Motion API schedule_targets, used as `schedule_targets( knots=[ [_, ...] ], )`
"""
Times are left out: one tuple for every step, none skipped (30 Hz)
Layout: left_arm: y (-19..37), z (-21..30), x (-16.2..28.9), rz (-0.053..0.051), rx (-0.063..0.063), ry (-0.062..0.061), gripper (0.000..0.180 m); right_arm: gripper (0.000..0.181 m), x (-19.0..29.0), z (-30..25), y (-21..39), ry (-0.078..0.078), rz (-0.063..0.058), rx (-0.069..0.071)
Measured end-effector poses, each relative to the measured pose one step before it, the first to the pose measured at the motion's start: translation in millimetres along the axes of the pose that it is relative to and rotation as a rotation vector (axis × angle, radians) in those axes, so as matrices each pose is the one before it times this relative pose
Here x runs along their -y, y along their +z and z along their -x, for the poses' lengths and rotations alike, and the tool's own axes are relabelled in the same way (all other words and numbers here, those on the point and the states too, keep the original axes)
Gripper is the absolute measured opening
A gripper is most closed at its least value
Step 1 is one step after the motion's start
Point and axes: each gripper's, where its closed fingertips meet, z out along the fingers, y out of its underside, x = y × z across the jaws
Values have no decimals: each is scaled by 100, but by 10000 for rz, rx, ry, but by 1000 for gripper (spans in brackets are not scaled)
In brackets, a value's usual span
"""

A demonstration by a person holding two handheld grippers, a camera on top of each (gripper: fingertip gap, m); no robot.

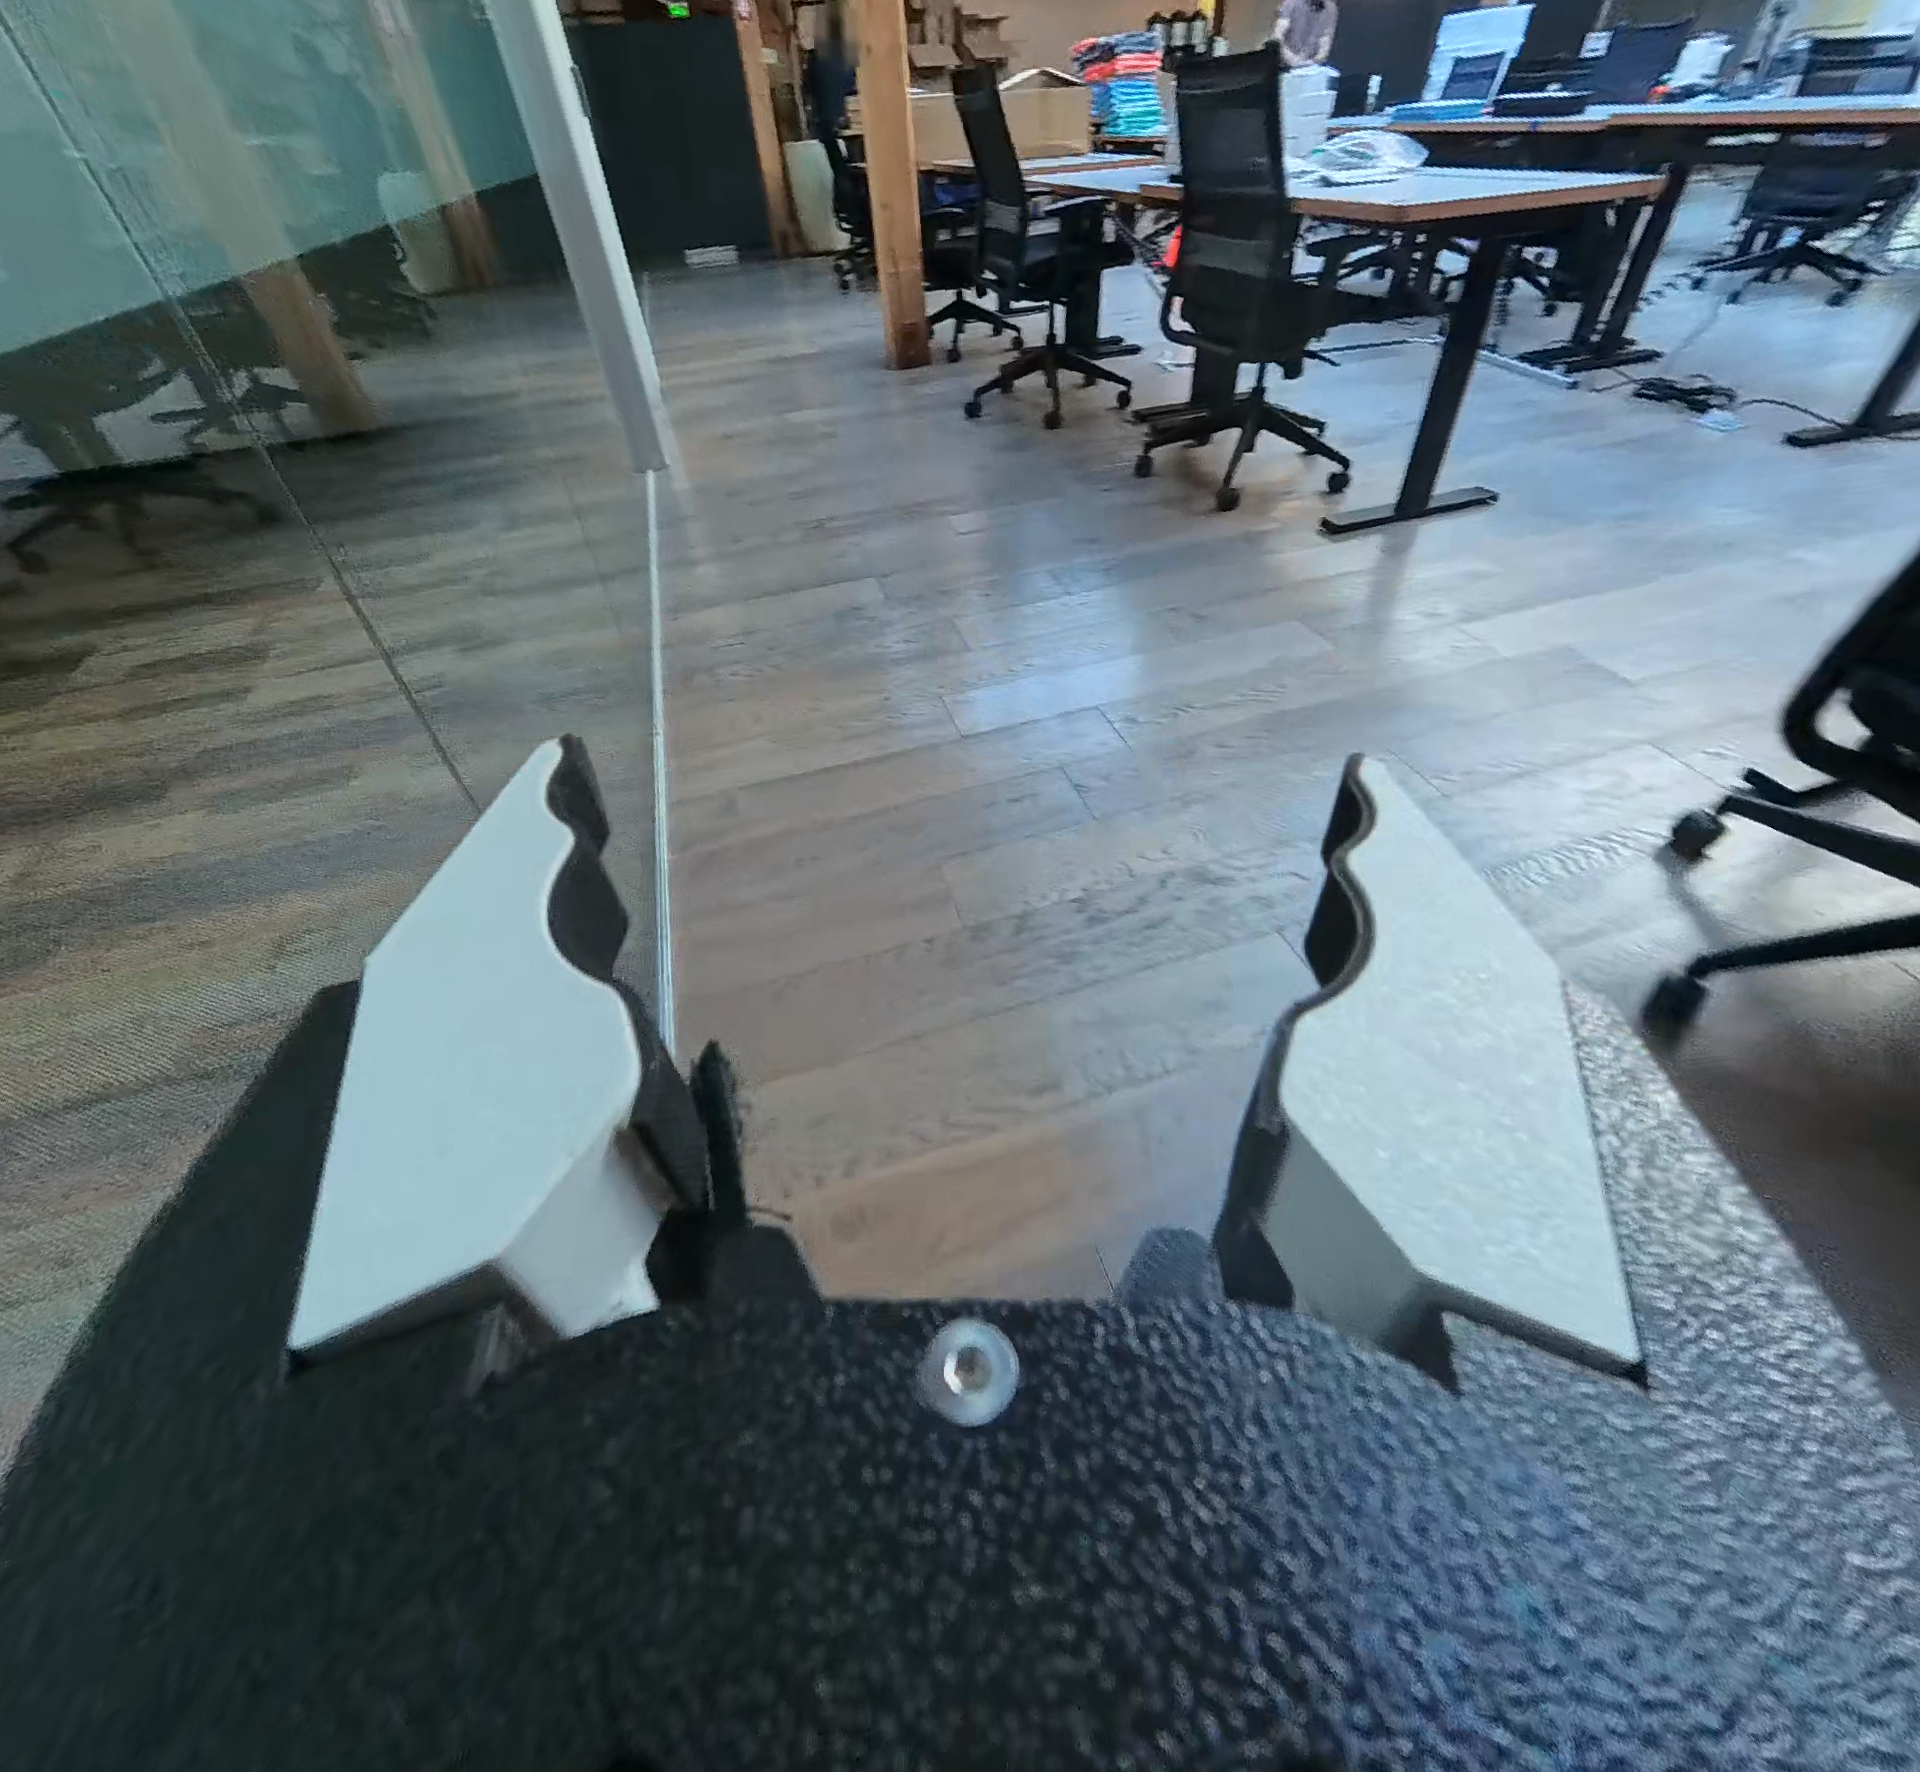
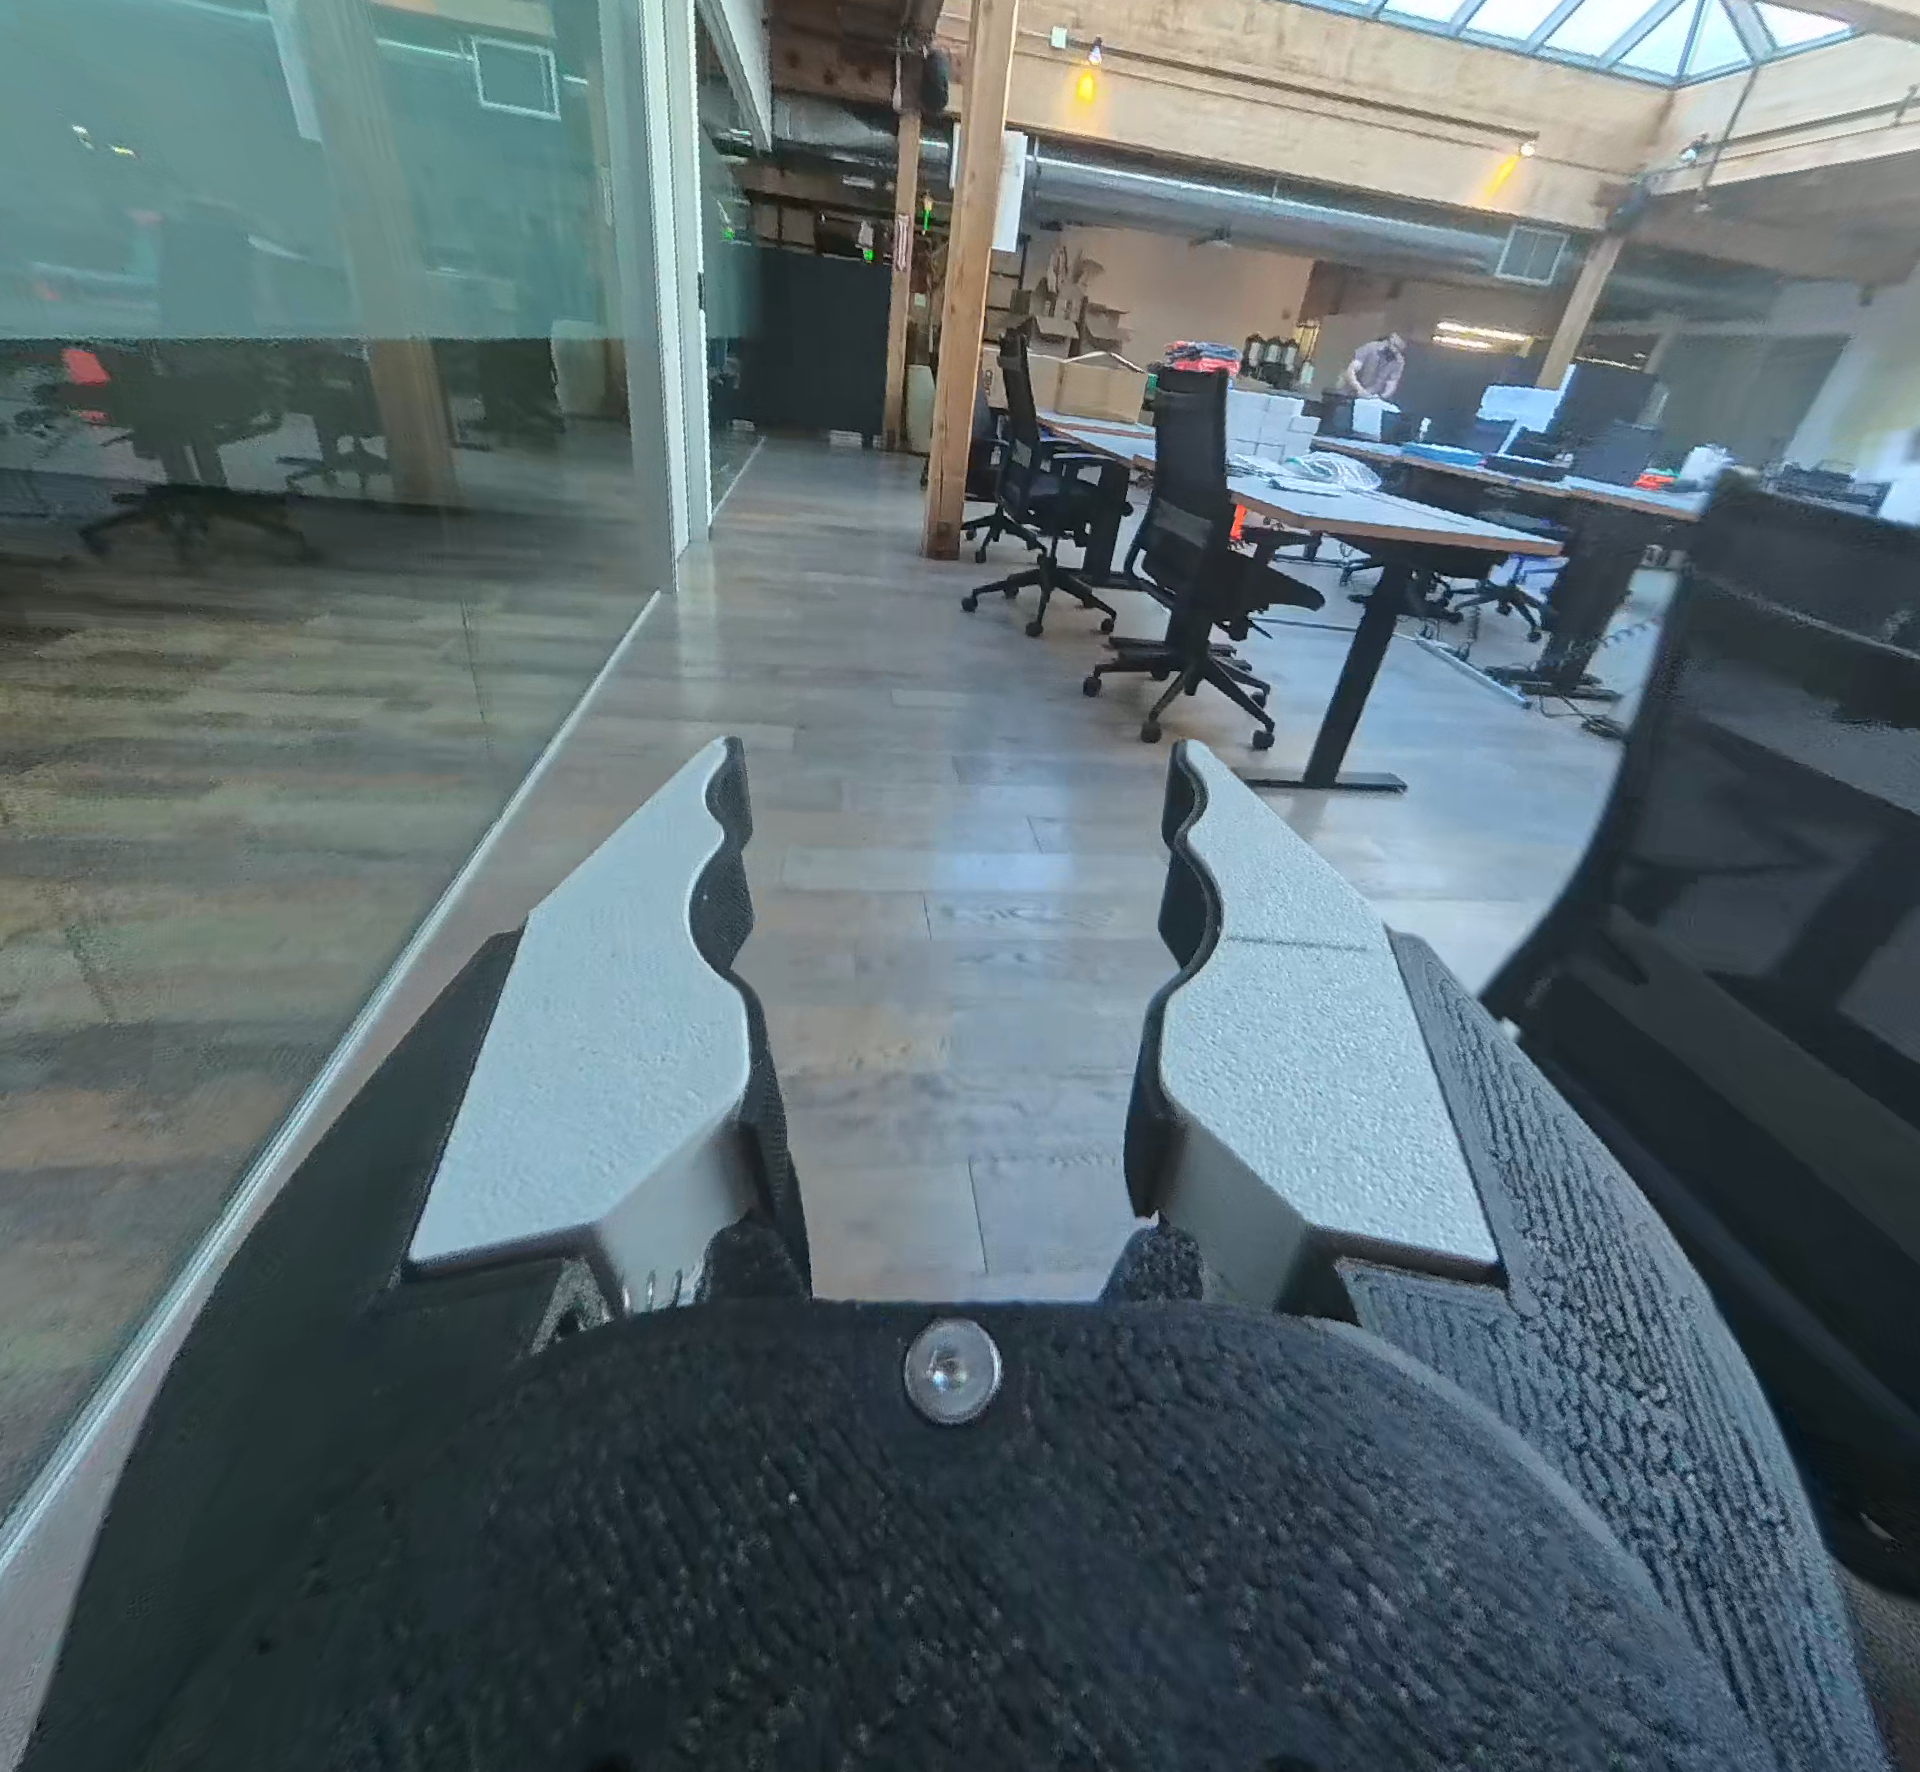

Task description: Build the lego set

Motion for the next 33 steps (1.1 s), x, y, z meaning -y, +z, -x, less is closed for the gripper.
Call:
schedule_targets(
  knots=[
    [3203, 617, -145, 19, 127, -52, 135, 80, -683, -213, 3301, 36, 12, 47],
    [3294, 564, -65, 67, 154, -80, 136, 81, -738, -247, 3186, 11, 83, 86],
    [3108, 464, -43, 119, 138, -107, 137, 82, -760, -272, 2976, 64, 171, 24],
    [3377, 158, 261, 229, 86, -140, 138, 82, -330, -551, 2747, 218, 167, -11],
    [3362, -149, 641, 224, 0, -122, 139, 82, 401, -450, 2377, 296, -21, 72],
    [2938, -584, 1060, 45, -149, -15, 140, 83, 875, -471, 2195, 143, -201, 159],
    [3273, -819, 1405, -146, -228, 154, 139, 83, 854, -639, 2033, -168, -185, 52],
    [3338, -948, 1266, -129, -268, 262, 139, 83, 520, -1148, 1934, -362, -93, -200],
    [3432, -1000, 1015, 36, -311, 265, 140, 84, 153, -1488, 1894, -320, 3, -371],
    [3141, -909, 929, 86, -281, 164, 141, 85, -179, -1523, 1920, -116, 107, -366],
    [3436, -858, 1160, -41, -294, 71, 141, 85, -369, -1445, 2002, 92, 149, -302],
    [3297, -848, 1177, -176, -284, 46, 141, 86, -486, -1358, 2068, 164, 132, -266],
    [3526, -681, 1044, -181, -234, 79, 141, 87, -505, -1397, 2168, 87, 106, -289],
    [3568, -525, 858, -165, -160, 83, 141, 87, -578, -1327, 2234, -45, 83, -310],
    [3655, -313, 698, -166, -66, 21, 142, 87, -615, -1257, 2381, -119, 64, -294],
    [3605, -223, 586, -194, 0, -70, 142, 87, -718, -1114, 2511, -132, 65, -274],
    [3215, -183, 221, -189, 37, -151, 142, 87, -828, -995, 2741, -137, 88, -242],
    [3544, -143, 106, -113, 51, -174, 142, 87, -855, -852, 2977, -128, 95, -194],
    [3471, -115, -93, -38, 88, -150, 143, 87, -844, -645, 3128, -89, 87, -162],
    [3387, -92, -87, -20, 116, -94, 142, 87, -697, -521, 3421, -45, 102, -112],
    [3217, -60, 30, -32, 146, -11, 142, 87, -428, -275, 3605, -35, 76, 6],
    [2392, 66, 38, -85, 262, 37, 138, 86, -146, -129, 3711, -73, 63, 73],
    [2882, 96, 478, -114, 304, 70, 137, 85, 52, -66, 3824, -128, 122, 74],
    [2968, 33, 532, -53, 283, 124, 138, 84, 408, 344, 3564, -136, 121, 151],
    [2693, -74, 363, 41, 113, 170, 137, 83, 934, 544, 3787, -126, -18, 345],
    [3161, -30, 451, 64, 102, 156, 135, 81, 1247, 741, 3746, -195, -183, 494],
    [3115, 266, 382, 55, 167, 97, 134, 81, 1169, 570, 3876, -300, -257, 452],
    [2947, 580, 190, 105, 248, 1, 133, 80, 812, 241, 3938, -289, -182, 289],
    [2137, 853, -75, 138, 330, -105, 132, 80, 554, 41, 3947, -87, -85, 168],
    [2535, 883, -18, 125, 345, -161, 130, 79, 545, 282, 3626, 152, -85, 205],
    [2395, 822, -99, 119, 293, -133, 126, 76, 642, 411, 3760, 208, -146, 281],
    [1917, 770, -135, 63, 219, -27, 119, 71, 622, 410, 3834, 97, -199, 255],
    [2196, 628, -48, 10, 134, 109, 108, 63, 400, 328, 3840, -58, -162, 133]
  ],
)
